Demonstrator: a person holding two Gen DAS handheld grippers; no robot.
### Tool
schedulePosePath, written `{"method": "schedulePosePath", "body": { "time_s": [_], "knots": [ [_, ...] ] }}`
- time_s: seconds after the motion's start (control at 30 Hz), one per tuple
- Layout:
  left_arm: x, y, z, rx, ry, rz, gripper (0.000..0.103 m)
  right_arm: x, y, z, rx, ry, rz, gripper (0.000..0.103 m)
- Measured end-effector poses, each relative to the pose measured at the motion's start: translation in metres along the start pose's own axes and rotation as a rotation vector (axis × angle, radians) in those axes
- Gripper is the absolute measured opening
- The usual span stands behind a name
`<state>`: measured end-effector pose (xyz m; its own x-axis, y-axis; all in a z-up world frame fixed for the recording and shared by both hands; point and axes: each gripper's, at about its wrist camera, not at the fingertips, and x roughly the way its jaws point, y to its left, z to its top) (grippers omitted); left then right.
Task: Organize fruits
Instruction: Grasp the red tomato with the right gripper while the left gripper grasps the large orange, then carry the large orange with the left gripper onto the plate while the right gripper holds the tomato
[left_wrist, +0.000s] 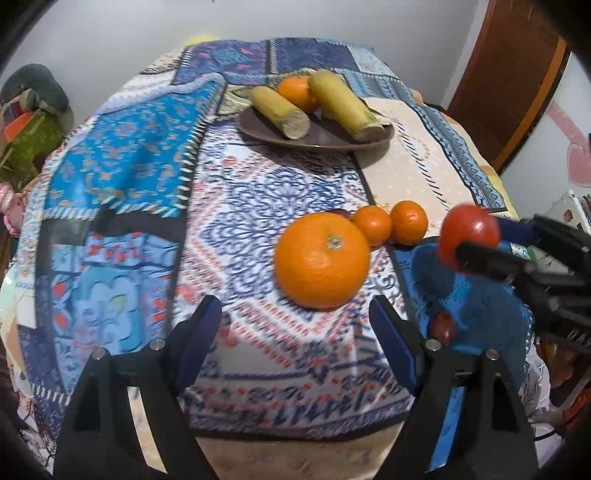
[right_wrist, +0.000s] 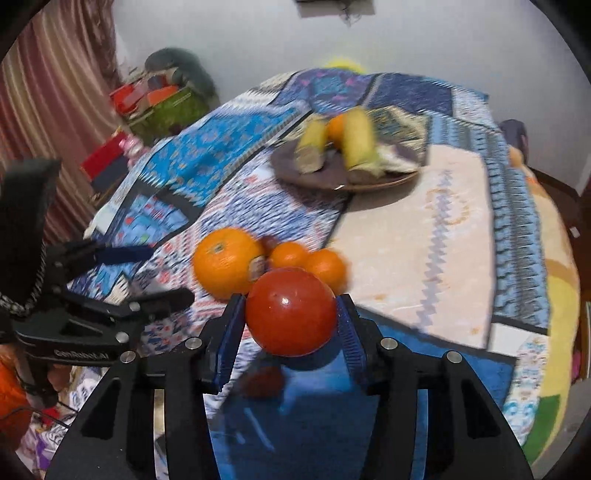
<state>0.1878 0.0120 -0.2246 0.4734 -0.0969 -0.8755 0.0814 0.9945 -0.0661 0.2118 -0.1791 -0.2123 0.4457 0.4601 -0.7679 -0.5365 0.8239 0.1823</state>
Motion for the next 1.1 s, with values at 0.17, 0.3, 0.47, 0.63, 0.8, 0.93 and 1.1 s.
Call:
{"method": "schedulePosePath", "body": {
  "time_s": [0.17,0.3,0.47,0.63,0.8,0.93,1.1],
  "knots": [
    [0.022,-0.016,0.012,0.036,0.027,0.025,0.082,-0.013,-0.028,0.004,0.051,-0.033,-0.027,0.047],
    [0.031,-0.022,0.017,0.048,0.019,0.029,0.082,-0.018,-0.042,0.003,0.08,-0.044,-0.039,0.047],
    [0.035,-0.023,0.018,0.053,0.027,0.037,0.066,-0.021,-0.053,0.001,0.099,-0.051,-0.041,0.047],
    [0.032,-0.017,0.018,0.032,0.028,0.013,0.066,-0.021,-0.057,0.003,0.103,-0.057,-0.038,0.047],
    [0.023,-0.011,0.02,0.021,0.012,0.015,0.065,-0.022,-0.058,0.007,0.1,-0.069,-0.035,0.047],
    [0.017,-0.006,0.028,0.021,-0.011,0.021,0.065,-0.02,-0.061,0.014,0.097,-0.08,-0.039,0.047],
    [0.012,0.0,0.049,0.009,-0.045,0.014,0.065,-0.018,-0.066,0.021,0.103,-0.095,-0.038,0.047]
  ]
}}
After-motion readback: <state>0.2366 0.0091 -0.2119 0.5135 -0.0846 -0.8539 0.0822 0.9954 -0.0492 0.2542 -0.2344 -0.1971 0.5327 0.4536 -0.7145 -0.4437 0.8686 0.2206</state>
